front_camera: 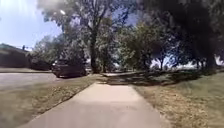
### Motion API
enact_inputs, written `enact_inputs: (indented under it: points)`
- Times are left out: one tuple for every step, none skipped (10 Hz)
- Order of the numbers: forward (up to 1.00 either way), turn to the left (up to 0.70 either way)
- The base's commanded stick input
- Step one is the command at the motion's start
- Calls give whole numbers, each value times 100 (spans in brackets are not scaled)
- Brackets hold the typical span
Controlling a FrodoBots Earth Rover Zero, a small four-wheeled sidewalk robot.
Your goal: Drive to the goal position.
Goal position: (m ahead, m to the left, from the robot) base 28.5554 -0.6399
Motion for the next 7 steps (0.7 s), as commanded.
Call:
enact_inputs:
  points:
    - [85, 0]
    - [85, 0]
    - [85, 0]
    - [85, 0]
    - [85, 0]
    - [85, 0]
    - [85, 0]
